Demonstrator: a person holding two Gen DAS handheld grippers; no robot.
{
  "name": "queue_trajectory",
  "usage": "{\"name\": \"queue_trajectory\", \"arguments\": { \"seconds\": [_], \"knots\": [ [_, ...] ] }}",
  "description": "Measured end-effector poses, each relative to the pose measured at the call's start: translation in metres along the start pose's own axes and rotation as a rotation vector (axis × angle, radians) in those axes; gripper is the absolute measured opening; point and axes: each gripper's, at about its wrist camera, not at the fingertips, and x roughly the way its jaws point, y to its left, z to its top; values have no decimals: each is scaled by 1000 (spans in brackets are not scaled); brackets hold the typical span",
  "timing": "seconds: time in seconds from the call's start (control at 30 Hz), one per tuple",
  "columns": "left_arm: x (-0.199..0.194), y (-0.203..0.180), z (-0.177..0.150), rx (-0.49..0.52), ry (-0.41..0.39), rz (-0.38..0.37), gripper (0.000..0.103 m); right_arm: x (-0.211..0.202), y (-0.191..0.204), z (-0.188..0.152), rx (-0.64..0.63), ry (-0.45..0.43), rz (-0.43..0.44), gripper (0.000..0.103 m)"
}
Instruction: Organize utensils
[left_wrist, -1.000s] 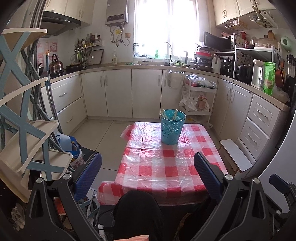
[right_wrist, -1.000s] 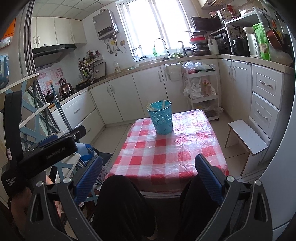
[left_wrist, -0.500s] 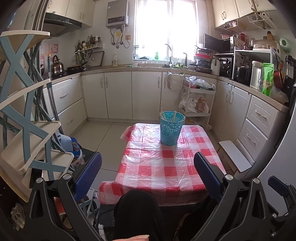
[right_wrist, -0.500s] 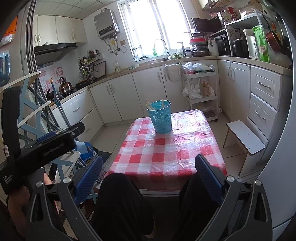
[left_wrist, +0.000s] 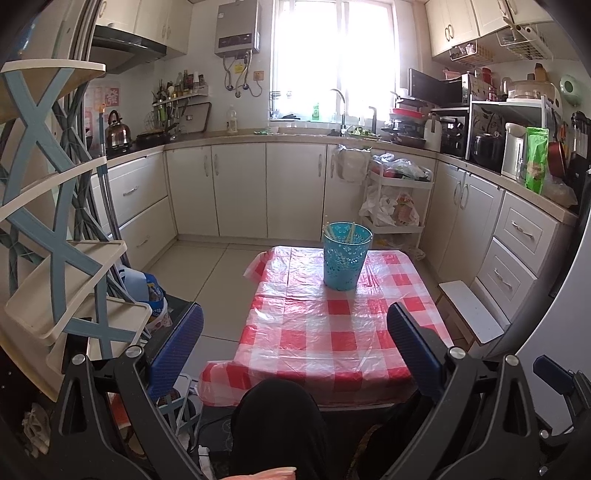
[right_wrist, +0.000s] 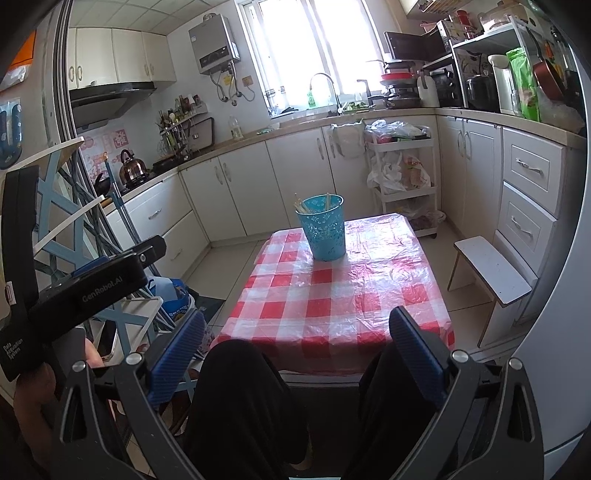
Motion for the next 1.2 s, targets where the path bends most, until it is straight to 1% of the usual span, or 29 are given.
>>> {"name": "queue_trajectory", "arguments": {
  "seconds": [0.27, 0.37, 0.53, 1.2],
  "knots": [
    [1, 0, 1, 11, 3, 1, 96, 2, 0, 0, -3, 3, -2, 96],
    [0, 0, 1, 13, -7, 8, 96, 2, 0, 0, -2, 5, -1, 96],
    [2, 3, 2, 4, -3, -5, 96, 7, -1, 1, -3, 15, 3, 96],
    [6, 8, -1, 3, 3, 8, 96, 8, -3, -1, -11, 25, 0, 96]
  ]
}}
